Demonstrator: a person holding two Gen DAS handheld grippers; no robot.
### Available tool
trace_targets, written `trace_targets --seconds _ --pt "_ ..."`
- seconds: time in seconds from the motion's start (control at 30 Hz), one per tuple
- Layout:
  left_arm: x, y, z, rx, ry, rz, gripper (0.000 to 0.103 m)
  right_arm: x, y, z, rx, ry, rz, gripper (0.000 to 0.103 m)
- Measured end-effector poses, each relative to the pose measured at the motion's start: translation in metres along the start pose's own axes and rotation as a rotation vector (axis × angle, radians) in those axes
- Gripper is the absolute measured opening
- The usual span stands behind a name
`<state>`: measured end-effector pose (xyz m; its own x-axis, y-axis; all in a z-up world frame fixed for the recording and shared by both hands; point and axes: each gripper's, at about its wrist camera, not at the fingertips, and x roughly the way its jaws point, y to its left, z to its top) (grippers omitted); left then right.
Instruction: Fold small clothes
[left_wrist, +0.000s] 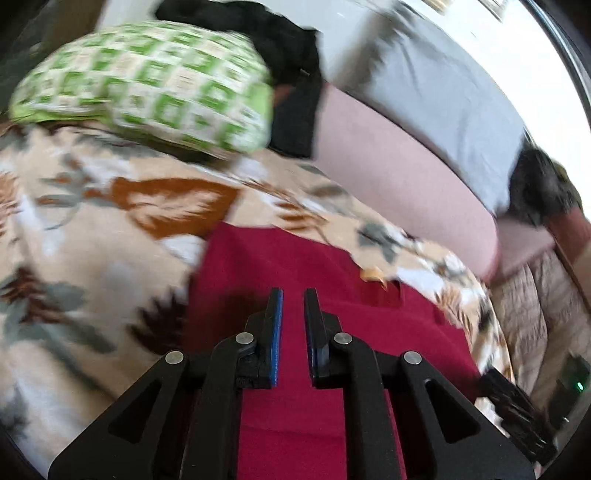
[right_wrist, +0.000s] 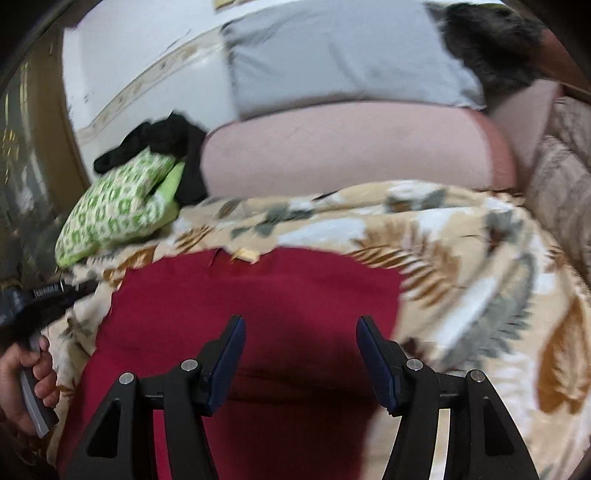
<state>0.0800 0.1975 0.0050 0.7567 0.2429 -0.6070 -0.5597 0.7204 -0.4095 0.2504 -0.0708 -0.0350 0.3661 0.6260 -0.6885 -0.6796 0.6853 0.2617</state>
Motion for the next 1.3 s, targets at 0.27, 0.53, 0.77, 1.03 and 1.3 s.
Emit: trace_targets --seconds 0.27,0.53,0.77,1.03,1.3 --pt "0.064 0.011 -0.016 -0.043 0.217 0.035 0.008 0.056 -0.054 -0.026 0.156 0.199 -0.024 0.042" --pt "0.060 0.007 -0.019 -0.035 0.239 0.040 0.009 0.039 -0.034 0.017 0.169 0.101 -0.018 0.048" --pt "0.064 0.012 -0.021 -0.029 0.211 -0.016 0.009 0.090 -0.034 0.001 0.059 0.229 -0.143 0.072" --pt "0.006 0.020 -0.024 -0.043 0.217 -0.078 0.017 -0.035 -0.004 -0.001 0.009 0.024 -0.229 0.071" --pt "-0.130 0.012 -0.037 0.060 0.113 -0.128 0.050 -0.138 -0.027 -0.065 0.240 0.056 -0.153 0.071"
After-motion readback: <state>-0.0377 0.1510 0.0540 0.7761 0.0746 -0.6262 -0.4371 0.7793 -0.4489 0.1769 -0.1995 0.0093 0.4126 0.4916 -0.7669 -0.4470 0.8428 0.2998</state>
